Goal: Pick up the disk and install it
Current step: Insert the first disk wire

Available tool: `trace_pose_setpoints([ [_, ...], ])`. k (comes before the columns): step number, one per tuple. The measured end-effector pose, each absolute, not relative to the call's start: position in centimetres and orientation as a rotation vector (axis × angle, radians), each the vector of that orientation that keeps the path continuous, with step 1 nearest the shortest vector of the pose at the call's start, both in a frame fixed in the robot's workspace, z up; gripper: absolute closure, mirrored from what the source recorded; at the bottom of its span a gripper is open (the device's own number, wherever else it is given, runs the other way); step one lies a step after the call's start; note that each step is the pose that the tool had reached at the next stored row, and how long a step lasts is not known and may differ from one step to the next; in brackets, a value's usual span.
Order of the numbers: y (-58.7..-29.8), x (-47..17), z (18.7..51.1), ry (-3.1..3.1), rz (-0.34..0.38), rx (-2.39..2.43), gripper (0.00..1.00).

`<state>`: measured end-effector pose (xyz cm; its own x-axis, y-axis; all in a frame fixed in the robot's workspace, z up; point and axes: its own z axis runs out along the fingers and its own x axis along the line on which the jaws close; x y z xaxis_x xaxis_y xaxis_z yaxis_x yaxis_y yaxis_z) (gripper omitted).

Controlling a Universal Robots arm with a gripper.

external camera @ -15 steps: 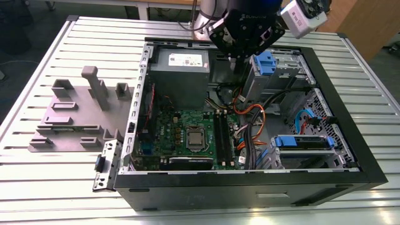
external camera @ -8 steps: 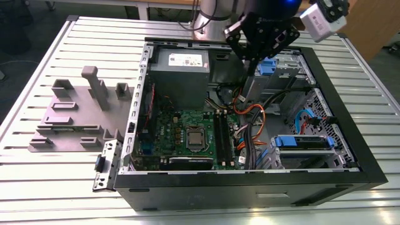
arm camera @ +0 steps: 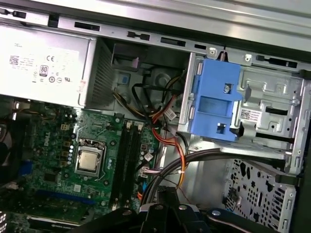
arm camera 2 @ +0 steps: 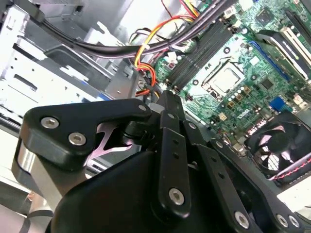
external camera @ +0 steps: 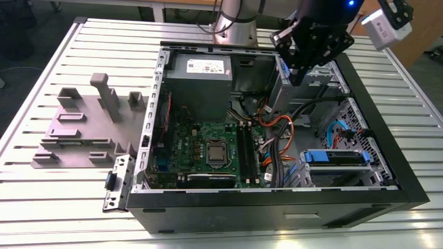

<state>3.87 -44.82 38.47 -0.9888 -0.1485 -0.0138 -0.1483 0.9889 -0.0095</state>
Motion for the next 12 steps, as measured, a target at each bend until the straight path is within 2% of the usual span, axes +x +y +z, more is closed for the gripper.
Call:
trace_pose_setpoints([
  [12,-46.6,4.2,38.4,3.119,-0.025,-0.233,0.89],
])
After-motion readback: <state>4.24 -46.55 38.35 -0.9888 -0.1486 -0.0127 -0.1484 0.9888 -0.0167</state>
